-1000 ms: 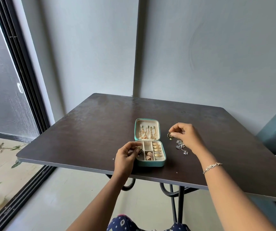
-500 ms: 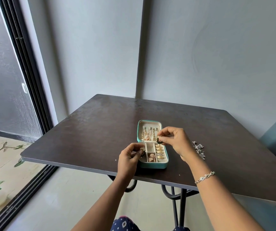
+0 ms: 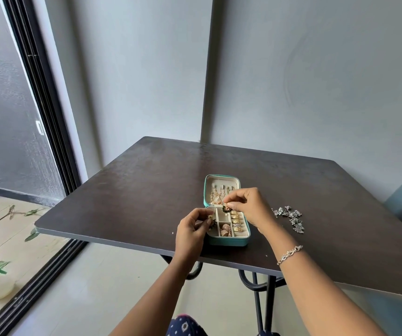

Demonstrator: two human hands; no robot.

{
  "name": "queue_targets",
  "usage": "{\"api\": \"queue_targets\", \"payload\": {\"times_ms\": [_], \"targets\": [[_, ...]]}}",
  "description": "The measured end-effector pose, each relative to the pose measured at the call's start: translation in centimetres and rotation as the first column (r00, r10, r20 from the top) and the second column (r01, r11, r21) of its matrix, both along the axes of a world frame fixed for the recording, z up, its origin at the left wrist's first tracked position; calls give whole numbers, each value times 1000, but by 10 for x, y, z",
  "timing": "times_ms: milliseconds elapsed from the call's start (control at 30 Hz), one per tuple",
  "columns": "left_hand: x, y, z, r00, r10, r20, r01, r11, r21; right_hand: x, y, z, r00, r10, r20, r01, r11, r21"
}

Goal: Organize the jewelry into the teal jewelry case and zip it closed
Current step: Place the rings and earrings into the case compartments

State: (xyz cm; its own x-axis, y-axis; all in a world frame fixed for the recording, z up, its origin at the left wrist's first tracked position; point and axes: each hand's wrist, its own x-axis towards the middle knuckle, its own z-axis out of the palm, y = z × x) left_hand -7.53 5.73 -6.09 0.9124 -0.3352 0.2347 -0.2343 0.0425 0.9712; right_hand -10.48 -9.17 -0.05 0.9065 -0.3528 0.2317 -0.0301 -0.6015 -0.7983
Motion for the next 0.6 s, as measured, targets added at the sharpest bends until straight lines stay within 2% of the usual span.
{"api": "queue_targets", "payload": {"times_ms": [167,400,600], "targets": [[0,0,0,1000,-11,-2,11,1000,-13,1,6,-3,998,-17,-57,8,988,-153],[0,0,-1,1000,-14,-10,14,1000,-16,10,3,-6,971,-65,-232,-14,945,-327],[0,0,0,1000,-24,-8,24,999,-22,17,5,-10,974,-107,-198,21,918,-396]]}}
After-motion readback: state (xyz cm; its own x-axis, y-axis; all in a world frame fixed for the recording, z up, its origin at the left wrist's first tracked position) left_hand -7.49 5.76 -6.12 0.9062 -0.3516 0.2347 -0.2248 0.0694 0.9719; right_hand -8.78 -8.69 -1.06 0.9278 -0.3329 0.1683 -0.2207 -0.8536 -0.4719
